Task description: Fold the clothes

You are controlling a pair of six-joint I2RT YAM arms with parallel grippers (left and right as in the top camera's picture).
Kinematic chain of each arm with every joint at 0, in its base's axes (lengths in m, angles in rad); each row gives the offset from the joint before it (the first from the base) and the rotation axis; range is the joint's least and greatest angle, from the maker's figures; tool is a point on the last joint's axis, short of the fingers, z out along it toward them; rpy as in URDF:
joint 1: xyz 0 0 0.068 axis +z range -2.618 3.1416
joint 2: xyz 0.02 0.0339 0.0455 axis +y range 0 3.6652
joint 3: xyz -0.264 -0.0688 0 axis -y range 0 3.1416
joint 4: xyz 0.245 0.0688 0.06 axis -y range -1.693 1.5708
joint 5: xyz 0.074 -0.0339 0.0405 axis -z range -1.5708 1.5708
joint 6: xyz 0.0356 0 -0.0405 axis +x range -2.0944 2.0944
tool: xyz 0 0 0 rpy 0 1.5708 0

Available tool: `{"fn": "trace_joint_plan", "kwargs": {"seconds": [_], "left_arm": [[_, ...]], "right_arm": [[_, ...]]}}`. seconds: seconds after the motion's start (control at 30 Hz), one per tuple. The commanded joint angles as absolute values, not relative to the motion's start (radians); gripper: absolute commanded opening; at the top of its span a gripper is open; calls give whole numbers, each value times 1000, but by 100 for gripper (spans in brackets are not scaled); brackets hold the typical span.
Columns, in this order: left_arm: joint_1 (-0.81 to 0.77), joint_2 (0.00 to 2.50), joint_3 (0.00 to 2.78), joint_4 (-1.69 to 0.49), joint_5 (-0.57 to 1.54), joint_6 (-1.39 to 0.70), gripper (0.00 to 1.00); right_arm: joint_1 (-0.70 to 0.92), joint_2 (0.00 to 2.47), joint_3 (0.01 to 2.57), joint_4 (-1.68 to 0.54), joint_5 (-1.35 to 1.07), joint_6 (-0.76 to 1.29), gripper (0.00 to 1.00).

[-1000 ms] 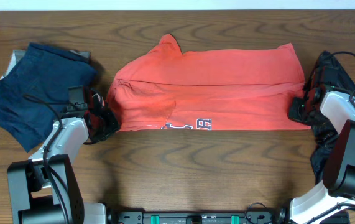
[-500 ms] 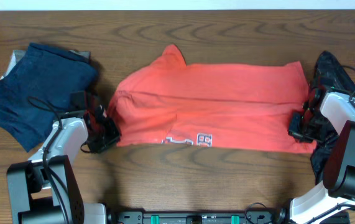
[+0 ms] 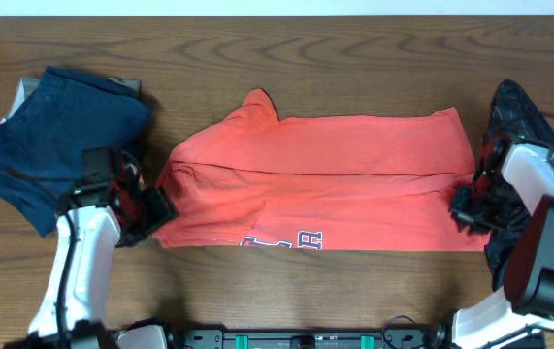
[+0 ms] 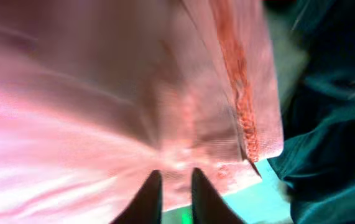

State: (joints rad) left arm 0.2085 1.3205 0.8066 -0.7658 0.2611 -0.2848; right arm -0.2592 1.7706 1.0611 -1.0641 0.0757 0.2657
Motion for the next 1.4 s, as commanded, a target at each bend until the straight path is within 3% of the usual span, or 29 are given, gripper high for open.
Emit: {"fn": "trace_joint_plan", "kwargs": {"seconds": [0.0,0.1,0.33,0.83,1.17,1.23,1.27,1.33,1.37], "left_arm": [[188,1293,911,-749,277,-269,80],[157,1308,978,-684,279,-252,87],[84,1456,1076,-493,281,-181,100],[-20,2048,1476,-411,411,-82,99],[-122,2144,1476,-353,370,-82,74],[-132,2149,1476,-353,352,-82,54],[-134,2149,1476,-353,351,-83,36],[-135,2145,1476,-353,352,-83,13],[-135,2141,1476,-353,352,-84,8]], "right_arm": [[-261,1665,1176,-1043,-21,245,24],[-260,1610,1250,-1012,-123,193,39],[-261,1553,1288,-1014,-237,113,41],[-260,1553,1287,-1106,-237,91,41],[-260,1553,1287,-1110,-236,92,40],[-261,1553,1286,-1110,-237,92,39],[-261,1553,1286,-1111,-236,91,38],[-261,1553,1287,-1108,-236,91,36],[-261,1553,1286,-1106,-236,91,34]]}}
